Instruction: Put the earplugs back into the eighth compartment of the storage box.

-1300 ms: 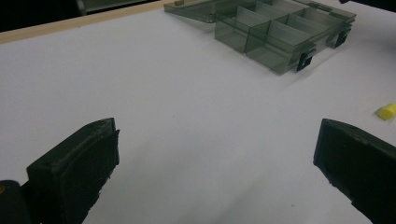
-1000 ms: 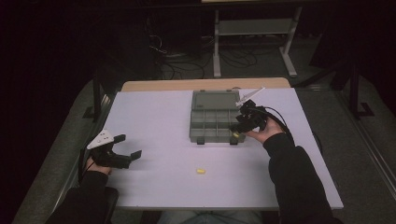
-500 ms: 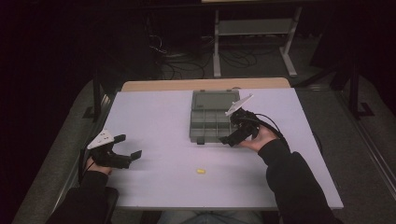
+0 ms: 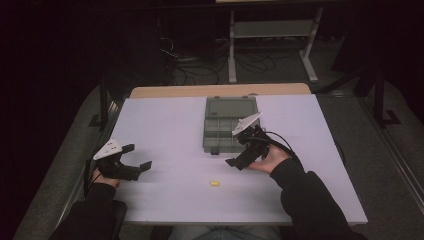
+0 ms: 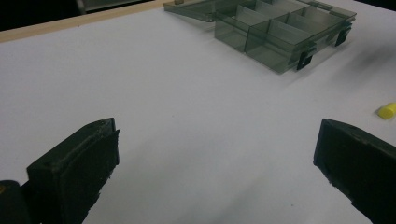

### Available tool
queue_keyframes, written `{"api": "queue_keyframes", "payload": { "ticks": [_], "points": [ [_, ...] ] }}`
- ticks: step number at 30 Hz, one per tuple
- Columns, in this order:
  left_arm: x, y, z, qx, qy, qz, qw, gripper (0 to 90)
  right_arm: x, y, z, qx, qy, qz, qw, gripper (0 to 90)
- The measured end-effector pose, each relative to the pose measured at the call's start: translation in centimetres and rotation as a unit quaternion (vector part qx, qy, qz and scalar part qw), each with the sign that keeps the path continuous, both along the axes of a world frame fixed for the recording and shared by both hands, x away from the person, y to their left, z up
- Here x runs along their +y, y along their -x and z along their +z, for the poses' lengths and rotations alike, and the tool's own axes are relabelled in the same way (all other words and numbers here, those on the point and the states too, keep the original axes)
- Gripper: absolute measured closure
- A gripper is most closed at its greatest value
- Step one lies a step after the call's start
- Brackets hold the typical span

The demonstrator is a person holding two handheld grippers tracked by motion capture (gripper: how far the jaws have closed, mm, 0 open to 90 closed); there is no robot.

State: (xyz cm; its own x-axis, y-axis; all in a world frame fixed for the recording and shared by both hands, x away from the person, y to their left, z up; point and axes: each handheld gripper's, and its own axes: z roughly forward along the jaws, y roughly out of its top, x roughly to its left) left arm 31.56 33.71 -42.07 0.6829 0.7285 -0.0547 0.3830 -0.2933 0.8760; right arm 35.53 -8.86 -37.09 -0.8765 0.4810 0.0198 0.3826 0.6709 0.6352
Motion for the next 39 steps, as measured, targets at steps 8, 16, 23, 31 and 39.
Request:
{"api": "queue_keyframes", "payload": {
  "ticks": [8, 16, 23, 31, 39],
  "points": [
    [0.0, 0.0, 0.0, 0.000, 0.001, 0.000, 1.0000, 0.0, 1.0, 0.8, -1.0, 0.006, 0.003, 0.020, 0.9998, 0.0],
    [0.0, 0.0, 0.0, 0.000, 0.001, 0.000, 1.0000, 0.0, 2.0, 1.8, -1.7, 0.006, 0.013, 0.042, 0.9990, 0.0],
    [0.0, 0.0, 0.0, 0.000, 0.001, 0.000, 1.0000, 0.0, 3.1, 2.7, -2.9, 0.014, 0.021, 0.058, 0.9980, 0.0],
    [0.0, 0.0, 0.0, 0.000, 0.001, 0.000, 1.0000, 0.0, 4.6, 3.5, -4.2, 0.023, 0.034, 0.081, 0.9958, 0.1],
    [0.0, 0.0, 0.0, 0.001, 0.001, -0.001, 1.0000, 0.0, 5.2, 4.0, -4.8, 0.029, 0.042, 0.093, 0.9943, 2.1]
  ]
}}
